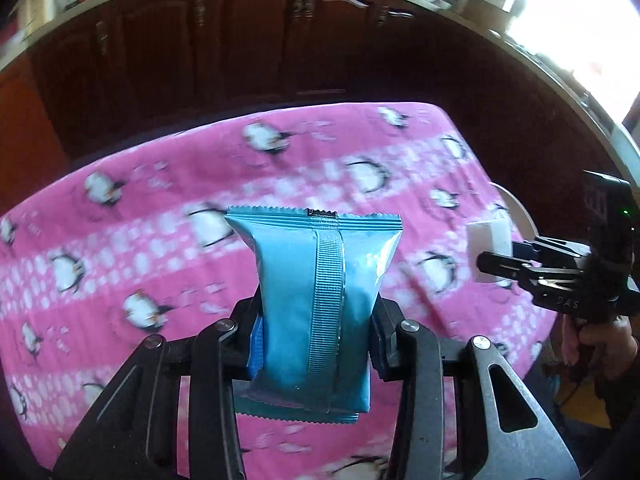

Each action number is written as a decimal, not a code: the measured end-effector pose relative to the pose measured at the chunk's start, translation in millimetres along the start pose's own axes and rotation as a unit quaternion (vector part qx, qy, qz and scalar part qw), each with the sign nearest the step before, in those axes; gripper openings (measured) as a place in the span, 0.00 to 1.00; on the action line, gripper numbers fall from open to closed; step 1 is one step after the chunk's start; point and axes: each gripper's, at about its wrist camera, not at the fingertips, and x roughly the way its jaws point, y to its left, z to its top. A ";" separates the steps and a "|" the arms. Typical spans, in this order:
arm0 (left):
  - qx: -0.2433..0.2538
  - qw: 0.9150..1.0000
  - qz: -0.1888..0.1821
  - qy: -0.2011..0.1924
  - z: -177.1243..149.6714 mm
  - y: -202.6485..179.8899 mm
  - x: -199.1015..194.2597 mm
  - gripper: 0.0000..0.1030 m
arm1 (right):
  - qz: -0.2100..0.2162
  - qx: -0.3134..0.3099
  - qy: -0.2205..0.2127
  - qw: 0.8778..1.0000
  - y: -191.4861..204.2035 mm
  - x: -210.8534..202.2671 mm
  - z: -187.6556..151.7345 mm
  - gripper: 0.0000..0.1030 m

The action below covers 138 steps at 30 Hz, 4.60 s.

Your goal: Collect trash

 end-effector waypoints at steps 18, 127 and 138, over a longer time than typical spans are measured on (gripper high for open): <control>0.103 0.992 -0.068 0.012 48.2 -156.8 51.0 0.37 | -0.075 0.089 -0.040 0.992 -127.7 -93.5 -50.3 0.35; 0.056 0.975 -0.002 -0.215 1.1 -234.0 -43.2 0.72 | -0.293 0.137 -0.260 0.910 -90.2 -243.6 -94.4 0.87; 0.062 0.969 0.010 -0.241 -23.8 -227.1 -68.0 0.72 | -0.307 0.118 -0.287 0.900 -45.7 -260.3 -110.1 0.92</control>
